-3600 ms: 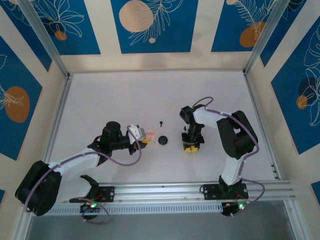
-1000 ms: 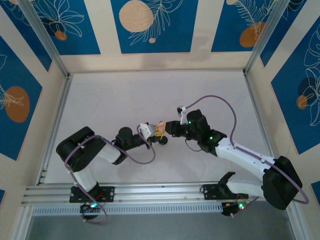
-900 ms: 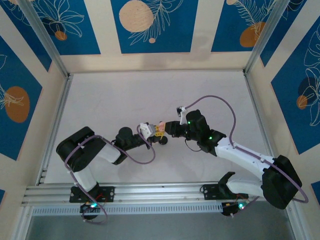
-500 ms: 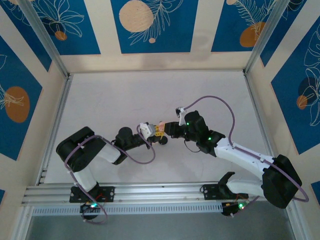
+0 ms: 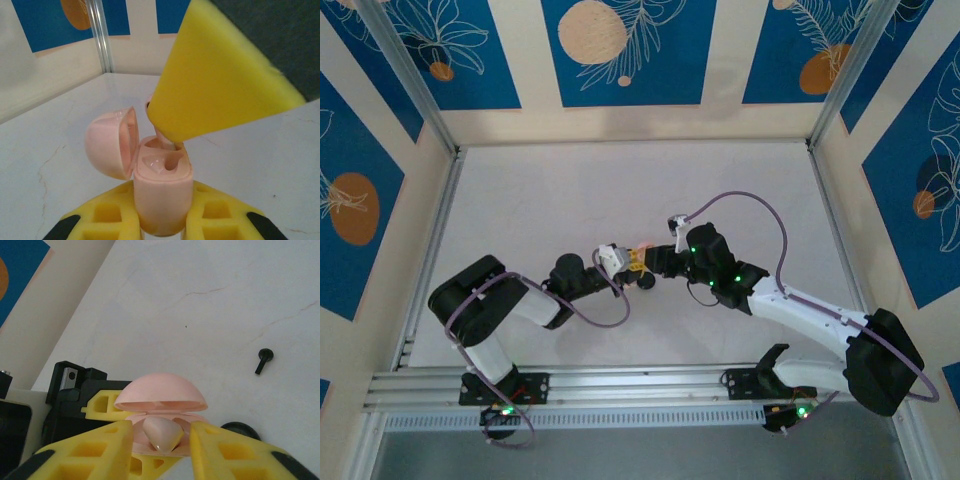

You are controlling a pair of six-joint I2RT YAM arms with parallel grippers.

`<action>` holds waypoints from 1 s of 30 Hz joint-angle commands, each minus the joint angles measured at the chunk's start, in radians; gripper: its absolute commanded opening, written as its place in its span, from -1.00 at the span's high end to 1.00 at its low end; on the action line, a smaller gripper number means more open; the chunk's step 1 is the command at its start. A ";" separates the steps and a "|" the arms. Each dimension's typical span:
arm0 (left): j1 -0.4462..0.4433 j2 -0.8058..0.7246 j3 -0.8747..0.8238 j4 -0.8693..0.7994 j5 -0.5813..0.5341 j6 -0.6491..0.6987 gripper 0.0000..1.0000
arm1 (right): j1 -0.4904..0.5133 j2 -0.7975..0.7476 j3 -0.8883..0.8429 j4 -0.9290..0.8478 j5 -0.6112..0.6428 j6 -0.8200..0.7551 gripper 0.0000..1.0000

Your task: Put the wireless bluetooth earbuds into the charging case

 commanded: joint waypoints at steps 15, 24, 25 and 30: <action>-0.011 -0.041 -0.007 0.061 -0.001 -0.003 0.74 | -0.026 -0.092 0.046 -0.042 -0.081 -0.042 -0.13; -0.011 -0.044 -0.009 0.061 0.009 0.003 0.74 | -0.096 -0.164 0.073 -0.099 -0.206 -0.071 -0.10; -0.011 -0.043 -0.009 0.060 0.011 0.002 0.74 | -0.106 -0.164 0.077 -0.109 -0.216 -0.074 -0.07; -0.011 -0.045 -0.009 0.061 0.014 0.002 0.74 | -0.149 -0.143 0.093 -0.136 -0.281 -0.074 0.13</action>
